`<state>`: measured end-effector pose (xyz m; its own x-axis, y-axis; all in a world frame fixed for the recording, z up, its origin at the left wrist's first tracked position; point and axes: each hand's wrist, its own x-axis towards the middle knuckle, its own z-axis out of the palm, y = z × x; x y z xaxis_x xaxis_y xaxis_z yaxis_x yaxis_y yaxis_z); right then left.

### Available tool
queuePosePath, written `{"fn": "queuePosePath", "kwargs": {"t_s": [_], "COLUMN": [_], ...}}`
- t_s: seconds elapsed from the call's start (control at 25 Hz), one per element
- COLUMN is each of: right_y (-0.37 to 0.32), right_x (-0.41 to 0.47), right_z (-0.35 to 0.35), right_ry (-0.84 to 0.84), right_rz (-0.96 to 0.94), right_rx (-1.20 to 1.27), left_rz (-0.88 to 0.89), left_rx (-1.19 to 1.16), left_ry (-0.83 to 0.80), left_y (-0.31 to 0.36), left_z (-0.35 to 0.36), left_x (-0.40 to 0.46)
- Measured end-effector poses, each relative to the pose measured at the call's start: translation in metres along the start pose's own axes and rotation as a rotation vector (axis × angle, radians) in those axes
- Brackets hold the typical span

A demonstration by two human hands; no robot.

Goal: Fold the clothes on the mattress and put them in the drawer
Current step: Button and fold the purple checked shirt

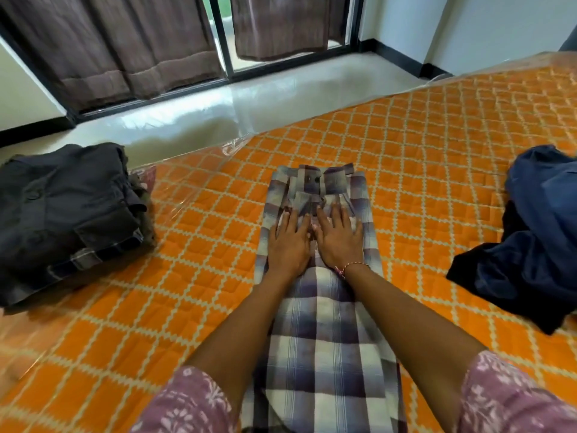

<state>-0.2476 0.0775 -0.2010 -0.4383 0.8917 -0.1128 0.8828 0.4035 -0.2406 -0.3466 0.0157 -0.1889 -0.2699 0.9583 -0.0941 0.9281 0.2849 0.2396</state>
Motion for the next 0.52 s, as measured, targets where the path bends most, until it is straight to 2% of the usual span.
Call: {"fn": "queuePosePath", "kwargs": {"t_s": [0.08,0.2,0.24,0.4,0.52], "right_y": [-0.011,-0.020,-0.020,-0.022,-0.013], "right_x": [-0.023,-0.100,-0.132,-0.240,-0.296], "right_z": [-0.012,-0.009,-0.003,0.013,0.025], "right_ry": [-0.085,-0.213,-0.202,-0.004,-0.022], "right_rz": [0.056,0.051,0.046,-0.005,-0.112], "right_rx": [0.077,0.162,0.138,0.004,-0.042], "left_rz": [-0.071,-0.224,-0.234,-0.107,-0.056], "left_rx": [0.049,0.140,0.127,0.057,0.030], "left_ry": [-0.078,-0.219,-0.222,-0.024,-0.102], "left_y": [0.003,0.021,0.024,0.008,-0.004], "left_z": [-0.013,-0.015,-0.008,0.014,0.013], "left_x": [-0.021,-0.097,-0.127,-0.192,-0.223]}}
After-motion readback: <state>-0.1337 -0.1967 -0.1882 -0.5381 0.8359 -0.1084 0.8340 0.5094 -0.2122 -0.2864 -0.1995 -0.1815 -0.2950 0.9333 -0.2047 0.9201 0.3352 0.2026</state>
